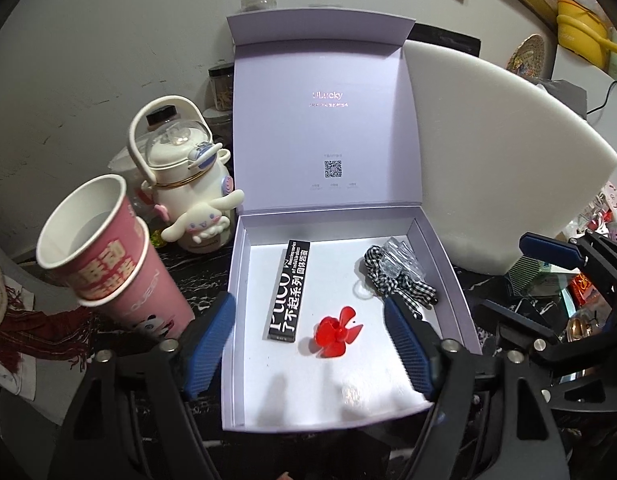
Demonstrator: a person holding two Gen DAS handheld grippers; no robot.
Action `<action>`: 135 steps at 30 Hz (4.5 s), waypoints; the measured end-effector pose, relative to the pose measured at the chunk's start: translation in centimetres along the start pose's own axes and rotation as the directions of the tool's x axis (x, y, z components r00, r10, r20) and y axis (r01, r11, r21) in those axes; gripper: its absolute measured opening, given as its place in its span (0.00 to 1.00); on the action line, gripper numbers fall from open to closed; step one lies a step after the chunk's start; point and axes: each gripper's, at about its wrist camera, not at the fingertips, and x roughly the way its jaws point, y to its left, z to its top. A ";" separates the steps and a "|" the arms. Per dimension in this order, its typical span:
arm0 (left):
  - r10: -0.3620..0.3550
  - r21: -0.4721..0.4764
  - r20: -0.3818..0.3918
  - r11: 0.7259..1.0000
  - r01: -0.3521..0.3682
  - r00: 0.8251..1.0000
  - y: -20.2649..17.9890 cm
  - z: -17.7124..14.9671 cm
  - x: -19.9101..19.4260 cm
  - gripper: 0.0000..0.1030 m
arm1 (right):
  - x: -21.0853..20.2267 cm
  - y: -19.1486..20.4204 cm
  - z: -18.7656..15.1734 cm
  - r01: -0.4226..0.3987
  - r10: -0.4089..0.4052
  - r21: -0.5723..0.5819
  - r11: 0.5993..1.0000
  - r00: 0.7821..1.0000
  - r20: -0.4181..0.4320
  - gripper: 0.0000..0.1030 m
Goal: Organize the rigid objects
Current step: 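Withdraw both tools from the gift box toward the table objects, then grasp the smoky gray cube with the left tool while the right tool grasps the black band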
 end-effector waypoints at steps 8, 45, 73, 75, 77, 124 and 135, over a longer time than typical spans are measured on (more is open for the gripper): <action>0.015 -0.001 0.044 1.000 -0.015 0.999 -0.6 -1.7 -3.3 0.87 | -3.3 0.8 -1.6 0.012 -0.012 -0.001 1.000 0.999 0.038 0.79; 0.034 -0.002 0.032 0.999 -0.034 0.999 -1.8 -13.5 -8.5 1.00 | -8.5 5.6 -11.6 0.017 -0.017 0.003 1.000 0.999 0.050 0.87; 0.114 -0.059 -0.062 0.991 -0.118 0.991 2.4 -20.1 -5.4 1.00 | -2.2 10.9 -15.2 -0.148 0.145 -0.059 0.987 0.988 -0.043 0.85; 0.115 -0.079 -0.070 0.990 -0.120 0.991 3.2 -20.1 -5.3 1.00 | -1.9 11.2 -15.0 -0.153 0.150 -0.066 0.986 0.988 -0.047 0.85; 0.113 -0.101 -0.079 0.988 -0.121 0.990 4.0 -20.1 -5.2 1.00 | -1.4 11.5 -14.7 -0.166 0.163 -0.068 0.984 0.985 -0.048 0.83; -0.080 0.102 -0.043 0.991 0.084 0.996 -2.1 -14.8 2.3 0.84 | -2.0 4.5 -16.9 -0.194 0.206 0.154 0.969 0.977 -0.064 0.41; -0.089 0.124 0.011 0.988 0.087 0.996 -2.5 -15.5 1.6 0.61 | -2.0 4.3 -17.0 -0.192 0.204 0.163 0.968 0.977 -0.062 0.41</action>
